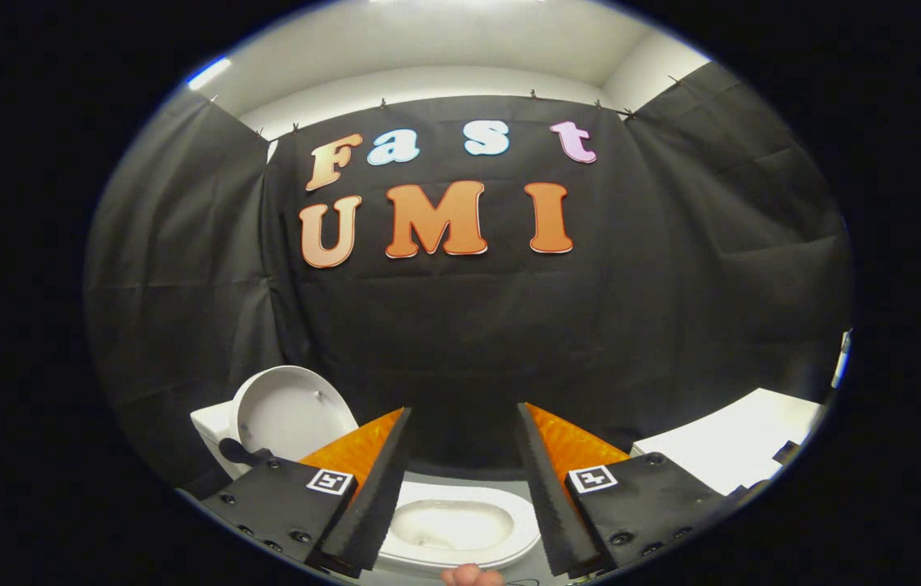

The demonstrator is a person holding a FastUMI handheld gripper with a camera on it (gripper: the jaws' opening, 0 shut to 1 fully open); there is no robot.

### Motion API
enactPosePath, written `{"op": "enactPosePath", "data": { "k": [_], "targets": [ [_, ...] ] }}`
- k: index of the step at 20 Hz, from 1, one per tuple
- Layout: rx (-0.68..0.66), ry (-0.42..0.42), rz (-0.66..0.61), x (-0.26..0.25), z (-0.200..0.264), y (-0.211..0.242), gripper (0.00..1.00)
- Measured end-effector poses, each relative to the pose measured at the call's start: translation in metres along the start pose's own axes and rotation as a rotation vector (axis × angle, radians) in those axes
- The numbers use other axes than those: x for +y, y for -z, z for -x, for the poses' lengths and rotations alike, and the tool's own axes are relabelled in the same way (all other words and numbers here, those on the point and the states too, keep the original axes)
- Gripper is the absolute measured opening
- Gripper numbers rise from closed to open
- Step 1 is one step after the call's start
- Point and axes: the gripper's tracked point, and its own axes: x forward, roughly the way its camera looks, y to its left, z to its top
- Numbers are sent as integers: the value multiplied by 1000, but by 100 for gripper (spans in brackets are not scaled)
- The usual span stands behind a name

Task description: Open the toilet lid.

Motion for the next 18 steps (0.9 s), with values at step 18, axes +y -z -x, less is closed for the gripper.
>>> {"op": "enactPosePath", "data": {
  "k": [18],
  "targets": [
    [-186,142,-80,-120,67,54,83]
  ]
}}
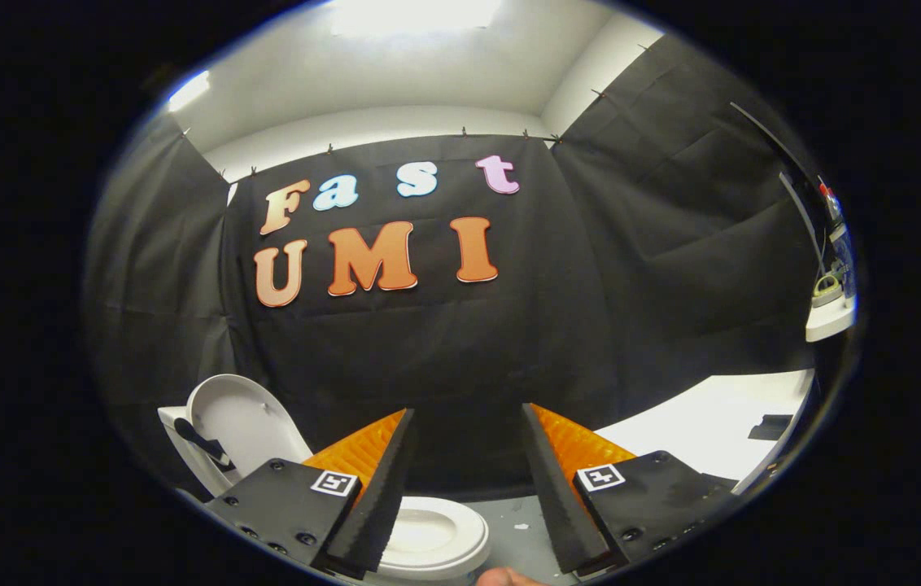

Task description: Open the toilet lid.

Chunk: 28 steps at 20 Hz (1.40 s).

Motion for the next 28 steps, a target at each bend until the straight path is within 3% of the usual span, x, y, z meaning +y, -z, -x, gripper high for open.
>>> {"op": "enactPosePath", "data": {
  "k": [3,9,28],
  "targets": [
    [22,48,57,-17,-11,16,83],
    [64,69,88,-21,-16,27,83],
    [139,66,124,-21,-18,42,83]
  ]
}}
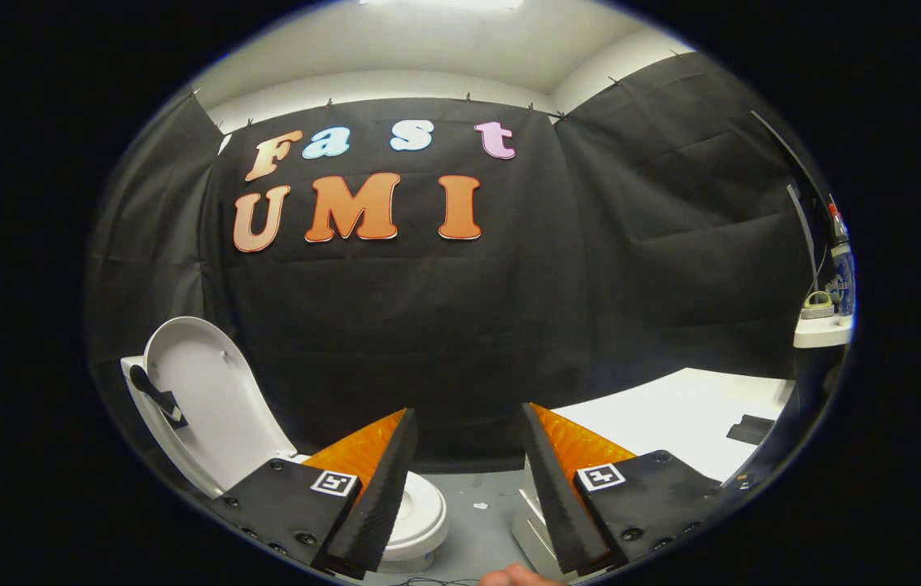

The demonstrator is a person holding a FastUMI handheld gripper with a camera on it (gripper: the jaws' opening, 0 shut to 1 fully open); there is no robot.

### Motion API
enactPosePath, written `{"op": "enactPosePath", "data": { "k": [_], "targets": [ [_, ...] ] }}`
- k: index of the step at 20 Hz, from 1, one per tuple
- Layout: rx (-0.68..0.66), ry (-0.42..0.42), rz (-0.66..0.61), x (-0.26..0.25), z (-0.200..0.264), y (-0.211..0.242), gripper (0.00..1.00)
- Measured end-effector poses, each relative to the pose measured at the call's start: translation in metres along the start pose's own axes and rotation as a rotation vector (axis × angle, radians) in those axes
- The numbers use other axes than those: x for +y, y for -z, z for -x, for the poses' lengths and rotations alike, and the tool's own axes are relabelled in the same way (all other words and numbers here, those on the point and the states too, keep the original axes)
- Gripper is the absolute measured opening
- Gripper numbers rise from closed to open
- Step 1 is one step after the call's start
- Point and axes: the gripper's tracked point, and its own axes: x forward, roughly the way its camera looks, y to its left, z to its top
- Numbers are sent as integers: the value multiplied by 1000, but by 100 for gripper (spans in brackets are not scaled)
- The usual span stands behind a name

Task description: Open the toilet lid.

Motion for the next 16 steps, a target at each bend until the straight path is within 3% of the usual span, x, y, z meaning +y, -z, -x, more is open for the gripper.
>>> {"op": "enactPosePath", "data": {
  "k": [16],
  "targets": [
    [40,-9,19,3,1,6,84]
  ]
}}
